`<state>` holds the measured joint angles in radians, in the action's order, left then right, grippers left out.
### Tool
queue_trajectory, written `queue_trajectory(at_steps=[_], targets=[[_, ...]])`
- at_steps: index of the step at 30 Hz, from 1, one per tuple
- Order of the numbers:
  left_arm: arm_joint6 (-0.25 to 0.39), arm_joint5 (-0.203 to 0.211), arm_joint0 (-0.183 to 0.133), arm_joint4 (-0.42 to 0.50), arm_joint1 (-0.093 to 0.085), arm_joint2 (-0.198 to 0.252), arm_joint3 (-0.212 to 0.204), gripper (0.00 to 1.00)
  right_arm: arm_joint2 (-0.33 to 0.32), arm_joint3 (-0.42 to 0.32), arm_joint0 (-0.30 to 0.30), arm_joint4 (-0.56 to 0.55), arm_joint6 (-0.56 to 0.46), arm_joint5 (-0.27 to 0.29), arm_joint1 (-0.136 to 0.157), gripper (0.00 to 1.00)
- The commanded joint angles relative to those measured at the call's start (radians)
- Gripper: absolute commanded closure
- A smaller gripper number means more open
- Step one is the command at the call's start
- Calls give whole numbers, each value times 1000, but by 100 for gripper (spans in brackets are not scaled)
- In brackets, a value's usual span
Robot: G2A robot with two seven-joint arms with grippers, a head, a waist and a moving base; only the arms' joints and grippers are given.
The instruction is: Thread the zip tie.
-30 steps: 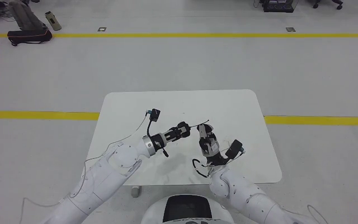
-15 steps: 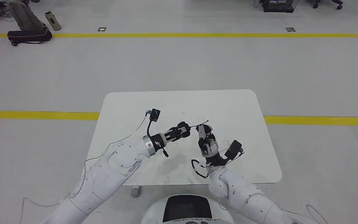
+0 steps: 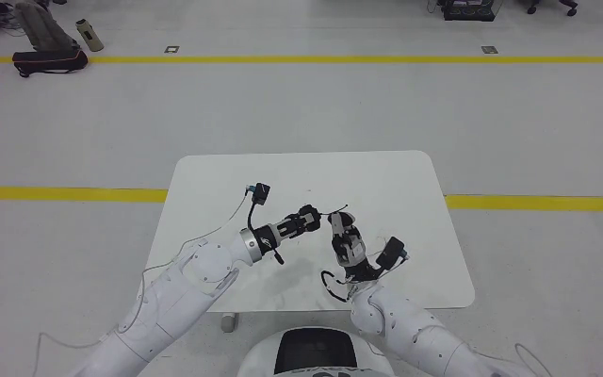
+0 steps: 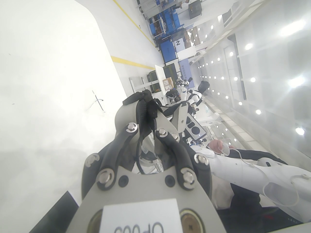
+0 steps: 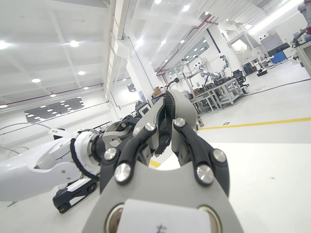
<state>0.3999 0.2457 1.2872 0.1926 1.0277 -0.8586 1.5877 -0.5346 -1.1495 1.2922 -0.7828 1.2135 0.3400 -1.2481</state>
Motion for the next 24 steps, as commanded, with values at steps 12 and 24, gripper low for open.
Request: queue_trajectory(at_steps=[12, 24], targets=[[0, 0, 0, 0, 0, 0, 0, 100, -24, 31, 3, -12, -20, 0, -12, 100], [0, 0, 0, 0, 0, 0, 0, 100, -57, 47, 10, -56, -44, 0, -32, 100]])
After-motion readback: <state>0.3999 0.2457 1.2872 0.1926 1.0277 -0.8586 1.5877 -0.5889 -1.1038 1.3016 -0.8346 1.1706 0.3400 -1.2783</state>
